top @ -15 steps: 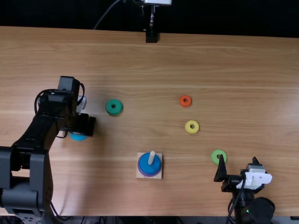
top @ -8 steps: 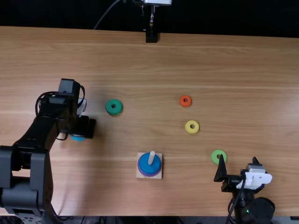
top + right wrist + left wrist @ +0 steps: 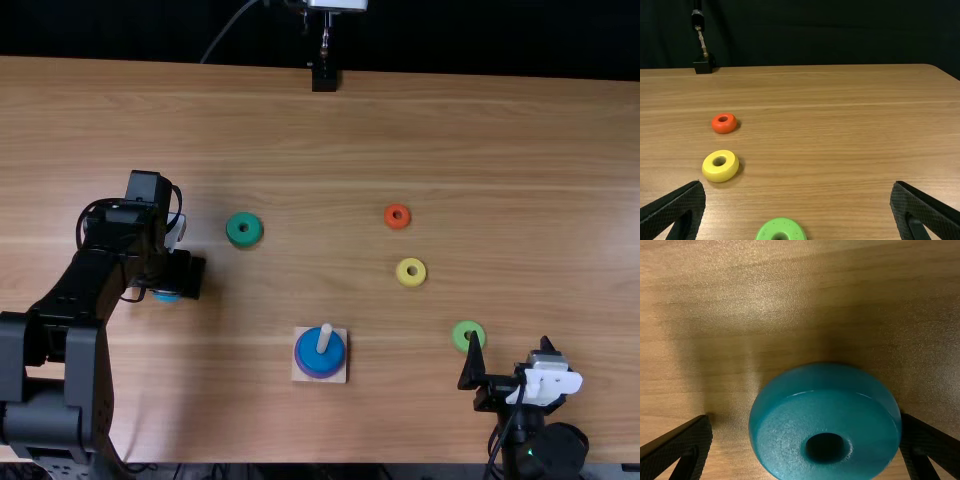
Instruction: Build the Hanoi tower: stack the rings onto the peg from bottom to top in this color order: purple, dark blue, light blue, dark green, light green, yellow, orange.
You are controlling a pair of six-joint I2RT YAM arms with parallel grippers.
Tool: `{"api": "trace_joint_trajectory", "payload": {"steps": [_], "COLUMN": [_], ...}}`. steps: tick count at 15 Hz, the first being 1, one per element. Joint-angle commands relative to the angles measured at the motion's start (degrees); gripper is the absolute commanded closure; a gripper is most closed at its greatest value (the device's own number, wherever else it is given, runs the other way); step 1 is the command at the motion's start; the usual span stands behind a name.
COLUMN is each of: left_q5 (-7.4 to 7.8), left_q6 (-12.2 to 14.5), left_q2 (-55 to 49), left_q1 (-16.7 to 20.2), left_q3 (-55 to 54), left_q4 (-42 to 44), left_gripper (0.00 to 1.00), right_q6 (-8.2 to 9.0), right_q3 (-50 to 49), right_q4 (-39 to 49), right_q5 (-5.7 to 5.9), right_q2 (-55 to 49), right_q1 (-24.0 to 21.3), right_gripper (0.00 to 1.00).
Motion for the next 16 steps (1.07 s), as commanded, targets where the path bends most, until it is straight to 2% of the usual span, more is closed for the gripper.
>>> {"api": "trace_joint_trajectory", "payload": {"steps": [1,2,3,4,5,7,8,9,10,11,16], "left_q5": [1.59,3.7,5.28,5.49,5.49,5.49,5.39,5.49,5.6,5.49,5.49], "left_q6": [0.4,0.5,0.5,0.4,0.2,0.2,0.5,0.5,0.6,0.5,0.6], "left_q2": [0.8,0.8,0.6,0.5,0.4,0.3,0.2,0.2,0.2,0.1,-0.3], "left_q1": [0.0,0.0,0.0,0.0,0.0,0.1,0.1,0.1,0.1,0.1,0.1], "left_q3": [-0.6,-0.9,-1.9,-3.4,-3.9,-4.1,-4.1,-4.0,-4.0,-3.9,-4.1], "left_q4": [0.5,2.3,4.9,7.3,8.3,8.2,7.9,7.6,7.5,7.4,3.8], "left_gripper": [0.0,0.11,0.4,0.63,0.71,0.7,0.64,0.45,0.15,0.0,0.0], "right_q6": [0.31,0.31,0.31,0.31,0.31,0.31,0.31,0.31,0.31,0.31,0.31], "right_q3": [-3.6,-3.6,-3.6,-3.6,-3.6,-3.6,-3.6,-3.6,-3.6,-3.6,-3.6], "right_q4": [-3.5,-3.5,-3.5,-3.5,-3.5,-3.5,-3.5,-3.5,-3.5,-3.5,-3.5], "right_q5": [1.63,1.63,1.74,1.74,1.74,1.74,1.63,1.74,1.74,1.63,1.74], "right_q2": [-0.7,-0.7,-0.7,-0.7,-0.7,-0.7,-0.7,-0.7,-0.7,-0.7,-0.7], "right_q1": [0.5,0.5,0.5,0.5,0.5,0.5,0.5,0.5,0.5,0.5,0.5], "right_gripper": [0.0,0.0,0.0,0.0,0.0,0.0,0.0,0.0,0.0,0.0,0.0]}}
